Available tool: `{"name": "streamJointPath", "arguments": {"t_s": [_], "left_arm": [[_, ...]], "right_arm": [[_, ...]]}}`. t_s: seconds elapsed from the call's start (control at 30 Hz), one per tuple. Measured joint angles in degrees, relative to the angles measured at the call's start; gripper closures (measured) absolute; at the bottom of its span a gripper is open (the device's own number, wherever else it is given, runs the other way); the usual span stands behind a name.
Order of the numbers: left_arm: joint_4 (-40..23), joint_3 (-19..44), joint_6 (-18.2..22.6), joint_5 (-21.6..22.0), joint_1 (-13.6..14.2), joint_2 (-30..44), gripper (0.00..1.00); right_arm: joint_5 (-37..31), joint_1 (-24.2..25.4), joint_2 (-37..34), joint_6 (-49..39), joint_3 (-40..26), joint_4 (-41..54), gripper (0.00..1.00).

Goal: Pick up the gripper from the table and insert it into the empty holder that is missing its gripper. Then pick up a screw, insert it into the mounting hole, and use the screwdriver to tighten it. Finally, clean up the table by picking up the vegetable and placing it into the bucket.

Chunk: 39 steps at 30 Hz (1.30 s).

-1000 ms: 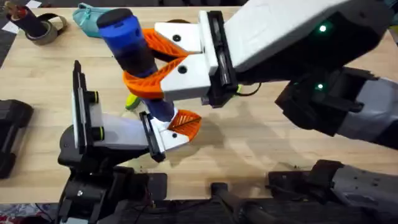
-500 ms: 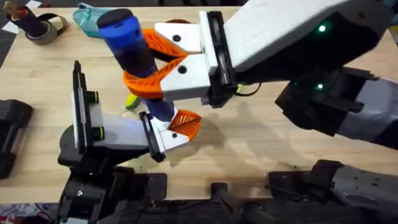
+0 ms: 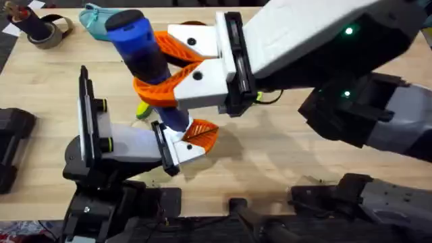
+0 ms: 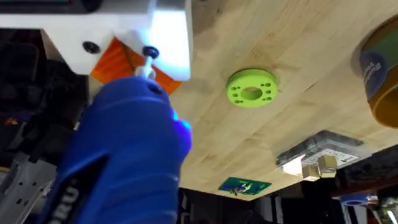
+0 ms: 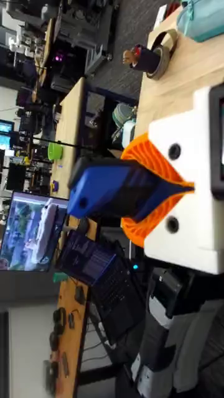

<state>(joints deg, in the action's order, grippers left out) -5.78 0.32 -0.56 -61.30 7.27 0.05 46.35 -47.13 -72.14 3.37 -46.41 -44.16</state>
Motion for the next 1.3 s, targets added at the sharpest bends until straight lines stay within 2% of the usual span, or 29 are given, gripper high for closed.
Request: {"name": "streamJointPath", "arguments": {"t_s": [0.8, 1.1, 1.2, 1.3], "left_arm": [[0.0, 0.0, 0.0, 0.0, 0.0, 0.0, 0.994], [0.0, 0.0, 0.1, 0.0, 0.0, 0.0, 0.994], [0.0, 0.0, 0.1, 0.0, 0.0, 0.0, 0.994], [0.0, 0.0, 0.1, 0.0, 0.0, 0.0, 0.994]], "right_arm": [[0.0, 0.0, -0.9, 0.0, 0.2, -0.9, 0.976], [0.0, 0.1, -0.7, 2.9, 0.3, -10.8, 0.976], [0.2, 0.9, -0.5, 4.5, -0.9, -5.3, 0.976], [0.3, 2.5, -0.6, 4.3, -5.4, 7.3, 0.976]]}}
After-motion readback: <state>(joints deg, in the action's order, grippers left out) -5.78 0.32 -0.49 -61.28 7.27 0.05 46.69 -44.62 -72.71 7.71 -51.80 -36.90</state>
